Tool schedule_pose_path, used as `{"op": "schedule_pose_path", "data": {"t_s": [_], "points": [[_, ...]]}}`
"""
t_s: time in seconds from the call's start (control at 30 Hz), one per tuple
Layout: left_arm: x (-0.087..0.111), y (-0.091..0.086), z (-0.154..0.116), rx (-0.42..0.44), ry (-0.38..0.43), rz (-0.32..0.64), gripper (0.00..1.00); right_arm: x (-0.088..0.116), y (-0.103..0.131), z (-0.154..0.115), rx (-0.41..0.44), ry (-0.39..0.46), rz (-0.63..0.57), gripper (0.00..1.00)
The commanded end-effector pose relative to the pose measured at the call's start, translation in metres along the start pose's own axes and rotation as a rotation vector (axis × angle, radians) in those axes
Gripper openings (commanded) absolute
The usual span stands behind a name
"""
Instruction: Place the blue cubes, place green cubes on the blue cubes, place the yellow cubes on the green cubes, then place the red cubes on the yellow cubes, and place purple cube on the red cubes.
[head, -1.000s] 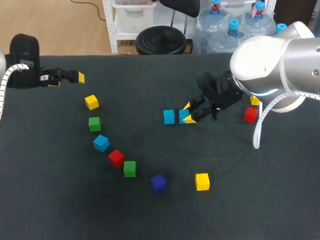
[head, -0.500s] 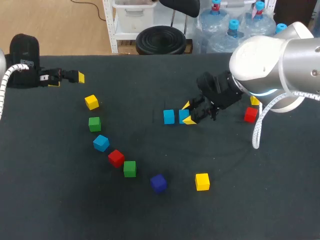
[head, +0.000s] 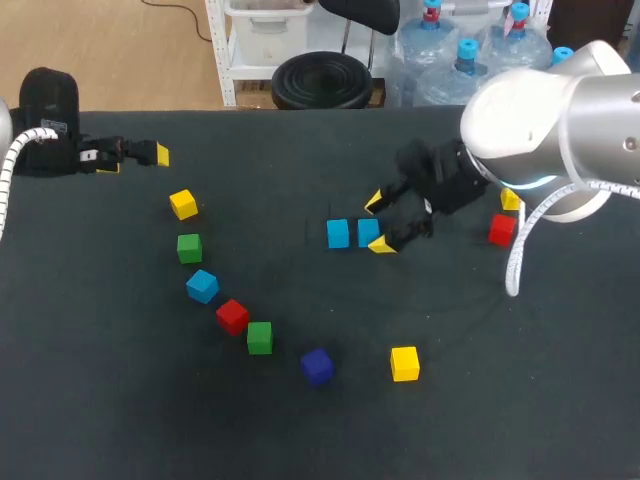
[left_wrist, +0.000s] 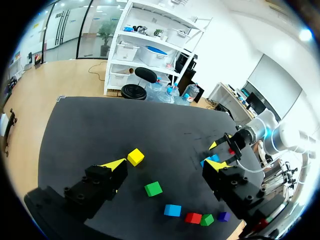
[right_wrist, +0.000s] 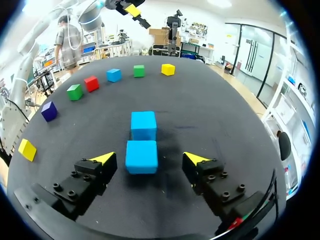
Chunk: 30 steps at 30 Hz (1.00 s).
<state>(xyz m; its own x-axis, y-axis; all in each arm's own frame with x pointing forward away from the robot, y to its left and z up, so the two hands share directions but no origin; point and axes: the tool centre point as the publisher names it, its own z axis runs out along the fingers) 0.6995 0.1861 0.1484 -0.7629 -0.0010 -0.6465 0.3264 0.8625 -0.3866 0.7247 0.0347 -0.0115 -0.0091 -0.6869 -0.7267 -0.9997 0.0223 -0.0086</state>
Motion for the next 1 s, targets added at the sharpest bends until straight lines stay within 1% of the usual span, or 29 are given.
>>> {"op": "schedule_pose_path", "data": {"t_s": [0.03, 0.13, 0.2, 0.4, 0.5, 0.6, 0.7, 0.83, 0.93, 1.0], "points": [[-0.001, -0.001, 0.0, -0.006, 0.005, -0.002, 1.0, 0.0, 0.002, -0.017, 0.026, 0.003, 0.012, 0.89], [-0.001, -0.001, 0.0, -0.006, 0.005, -0.002, 1.0, 0.001, -0.001, -0.031, 0.051, 0.0, 0.035, 0.94], [-0.001, -0.001, 0.0, -0.006, 0.005, -0.002, 1.0, 0.002, -0.002, -0.042, 0.071, -0.002, 0.052, 1.0], [-0.001, -0.001, 0.0, -0.006, 0.005, -0.002, 1.0, 0.007, -0.001, -0.078, 0.122, -0.013, 0.114, 1.0], [-0.001, -0.001, 0.0, -0.006, 0.005, -0.002, 1.0, 0.009, 0.001, -0.093, 0.132, -0.031, 0.15, 1.0], [-0.001, -0.001, 0.0, -0.006, 0.005, -0.002, 1.0, 0.009, 0.002, -0.109, 0.147, -0.067, 0.203, 1.0], [-0.001, -0.001, 0.0, -0.006, 0.005, -0.002, 1.0, 0.01, 0.001, -0.128, 0.155, -0.117, 0.28, 1.0], [-0.001, -0.001, 0.0, -0.006, 0.005, -0.002, 1.0, 0.015, 0.003, -0.153, 0.175, -0.171, 0.373, 1.0], [-0.001, -0.001, 0.0, -0.006, 0.005, -0.002, 1.0, 0.019, 0.011, -0.164, 0.191, -0.18, 0.383, 1.0], [-0.001, -0.001, 0.0, -0.006, 0.005, -0.002, 1.0, 0.022, 0.017, -0.169, 0.208, -0.171, 0.362, 1.0]]}}
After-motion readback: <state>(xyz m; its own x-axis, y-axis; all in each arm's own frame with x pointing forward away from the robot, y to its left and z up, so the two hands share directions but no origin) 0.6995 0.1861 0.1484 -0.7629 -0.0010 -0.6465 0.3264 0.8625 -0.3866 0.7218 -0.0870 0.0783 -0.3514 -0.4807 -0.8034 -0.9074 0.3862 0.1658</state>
